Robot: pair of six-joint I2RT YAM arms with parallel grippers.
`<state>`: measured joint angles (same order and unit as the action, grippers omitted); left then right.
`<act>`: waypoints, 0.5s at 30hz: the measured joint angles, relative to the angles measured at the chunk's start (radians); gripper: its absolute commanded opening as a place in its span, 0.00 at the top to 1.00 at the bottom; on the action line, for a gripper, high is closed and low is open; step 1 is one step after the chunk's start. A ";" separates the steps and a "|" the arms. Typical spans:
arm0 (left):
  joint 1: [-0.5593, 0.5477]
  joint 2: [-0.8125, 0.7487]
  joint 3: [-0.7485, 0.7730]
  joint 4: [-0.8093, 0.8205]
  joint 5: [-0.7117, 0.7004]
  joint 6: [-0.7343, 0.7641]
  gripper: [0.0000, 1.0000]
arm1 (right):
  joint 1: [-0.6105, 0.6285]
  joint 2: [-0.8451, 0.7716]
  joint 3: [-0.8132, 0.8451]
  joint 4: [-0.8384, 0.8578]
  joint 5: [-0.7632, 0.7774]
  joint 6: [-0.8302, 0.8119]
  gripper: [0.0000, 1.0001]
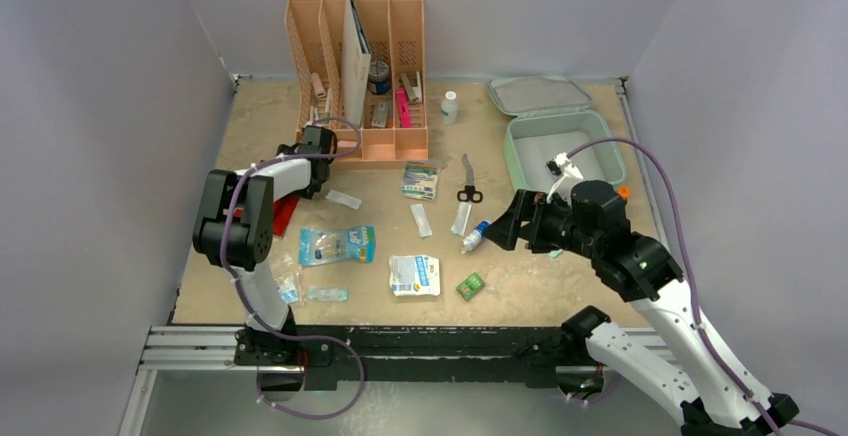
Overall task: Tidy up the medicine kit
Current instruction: Pick up the medicine pouch from the center of the board.
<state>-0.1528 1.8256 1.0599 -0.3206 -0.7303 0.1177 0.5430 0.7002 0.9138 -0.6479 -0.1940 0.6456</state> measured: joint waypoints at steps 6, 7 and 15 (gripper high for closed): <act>0.000 0.029 -0.013 0.043 -0.037 0.017 0.47 | 0.000 -0.003 0.000 -0.001 0.011 0.000 0.04; 0.000 0.029 -0.016 0.051 -0.044 0.023 0.48 | 0.000 -0.003 0.000 -0.001 0.016 0.000 0.04; 0.000 0.029 -0.028 0.101 -0.083 0.045 0.56 | 0.000 -0.011 0.000 -0.009 0.032 0.001 0.04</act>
<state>-0.1528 1.8549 1.0321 -0.2195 -0.8135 0.1623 0.5430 0.6895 0.9138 -0.6567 -0.1619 0.6464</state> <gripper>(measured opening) 0.456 0.961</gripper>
